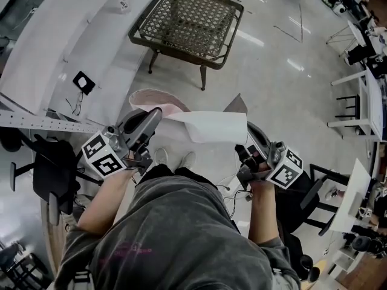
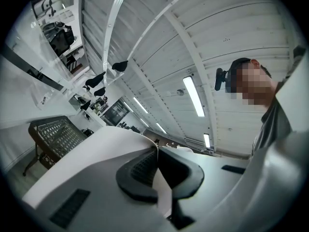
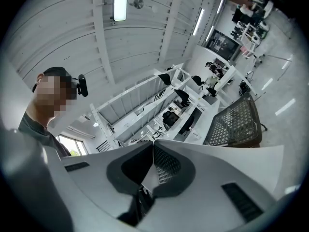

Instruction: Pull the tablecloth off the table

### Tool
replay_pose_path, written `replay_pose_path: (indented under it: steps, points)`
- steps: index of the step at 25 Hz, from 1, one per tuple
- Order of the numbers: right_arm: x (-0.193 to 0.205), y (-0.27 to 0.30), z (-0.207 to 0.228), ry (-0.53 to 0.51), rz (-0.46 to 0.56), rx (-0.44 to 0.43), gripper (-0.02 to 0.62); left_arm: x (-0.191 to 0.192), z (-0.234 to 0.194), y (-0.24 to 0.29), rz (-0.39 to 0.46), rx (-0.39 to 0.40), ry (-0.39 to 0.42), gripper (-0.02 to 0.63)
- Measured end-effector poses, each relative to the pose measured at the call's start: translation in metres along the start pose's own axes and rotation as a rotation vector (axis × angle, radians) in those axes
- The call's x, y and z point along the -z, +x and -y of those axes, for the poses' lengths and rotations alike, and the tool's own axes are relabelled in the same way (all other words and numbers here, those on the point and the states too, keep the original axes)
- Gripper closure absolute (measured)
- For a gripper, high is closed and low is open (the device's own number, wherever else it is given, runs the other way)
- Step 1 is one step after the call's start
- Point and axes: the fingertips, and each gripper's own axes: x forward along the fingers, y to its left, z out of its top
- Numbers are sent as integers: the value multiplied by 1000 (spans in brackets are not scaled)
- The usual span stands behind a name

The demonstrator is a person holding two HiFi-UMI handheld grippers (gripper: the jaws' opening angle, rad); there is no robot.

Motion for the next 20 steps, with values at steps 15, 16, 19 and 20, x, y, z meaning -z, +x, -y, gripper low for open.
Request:
replay_pose_path:
  steps: [15, 16, 19, 20]
  points:
    - [-11, 39, -5, -42, 60, 57, 591, -45, -28, 0, -4, 53, 29, 606]
    - [-12, 39, -5, -43, 61, 58, 591, -46, -28, 1, -4, 55, 29, 606]
    - [-11, 43, -7, -41, 62, 61, 591, -48, -31, 1, -5, 57, 22, 606]
    - [-10, 44, -7, -39, 62, 61, 591, -48, -32, 0, -5, 57, 19, 606]
